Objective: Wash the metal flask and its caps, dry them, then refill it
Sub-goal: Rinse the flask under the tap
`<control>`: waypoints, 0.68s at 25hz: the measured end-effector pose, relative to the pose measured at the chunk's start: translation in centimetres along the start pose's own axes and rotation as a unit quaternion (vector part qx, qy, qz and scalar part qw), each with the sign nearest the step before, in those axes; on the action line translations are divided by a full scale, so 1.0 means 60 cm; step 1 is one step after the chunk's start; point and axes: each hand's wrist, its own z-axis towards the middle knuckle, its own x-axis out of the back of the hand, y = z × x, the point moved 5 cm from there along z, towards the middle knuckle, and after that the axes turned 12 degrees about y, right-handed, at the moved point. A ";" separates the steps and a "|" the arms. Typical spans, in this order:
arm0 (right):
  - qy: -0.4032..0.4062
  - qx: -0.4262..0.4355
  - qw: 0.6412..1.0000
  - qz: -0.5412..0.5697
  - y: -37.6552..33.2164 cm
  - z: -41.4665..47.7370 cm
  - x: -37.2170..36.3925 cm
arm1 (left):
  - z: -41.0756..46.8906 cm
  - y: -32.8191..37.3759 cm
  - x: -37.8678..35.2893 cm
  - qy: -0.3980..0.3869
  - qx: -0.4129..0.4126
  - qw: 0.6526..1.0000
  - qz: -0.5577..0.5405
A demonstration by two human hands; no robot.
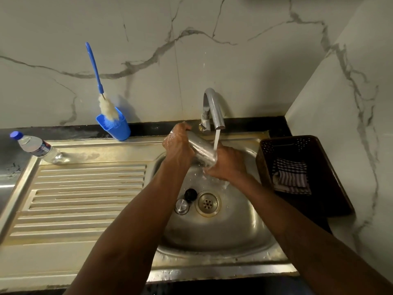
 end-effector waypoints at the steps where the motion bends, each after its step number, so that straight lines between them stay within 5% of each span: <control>1: -0.084 -0.031 0.995 0.045 0.007 0.011 0.001 | -0.001 -0.006 0.002 -0.038 -0.004 0.999 0.000; 3: -0.281 -0.079 0.933 0.210 0.021 0.022 0.002 | -0.015 -0.010 -0.003 -0.171 -0.032 0.985 -0.018; 4: -0.365 -0.107 0.864 0.330 0.027 0.019 0.002 | -0.023 -0.008 -0.007 -0.237 -0.046 0.970 -0.037; 6: -0.450 -0.160 0.723 0.499 0.031 0.007 0.001 | -0.035 0.001 -0.021 -0.296 -0.066 0.951 -0.055; 7: -0.453 -0.171 0.704 0.519 0.033 0.003 0.000 | -0.034 0.006 -0.025 -0.284 -0.076 0.955 -0.047; 9: -0.396 -0.183 0.765 0.474 0.037 0.002 -0.001 | -0.025 0.016 -0.019 -0.207 -0.103 0.972 -0.033; 11: -0.256 -0.230 0.842 0.416 0.045 0.012 0.001 | -0.004 0.022 -0.001 -0.110 -0.090 0.987 -0.071; 14: -0.099 -0.297 0.842 0.439 0.028 0.026 -0.007 | 0.006 0.018 0.020 -0.013 -0.070 0.988 -0.139; 17: 0.024 -0.357 0.871 0.336 0.025 0.036 -0.021 | -0.002 0.007 0.024 0.048 -0.084 0.981 -0.165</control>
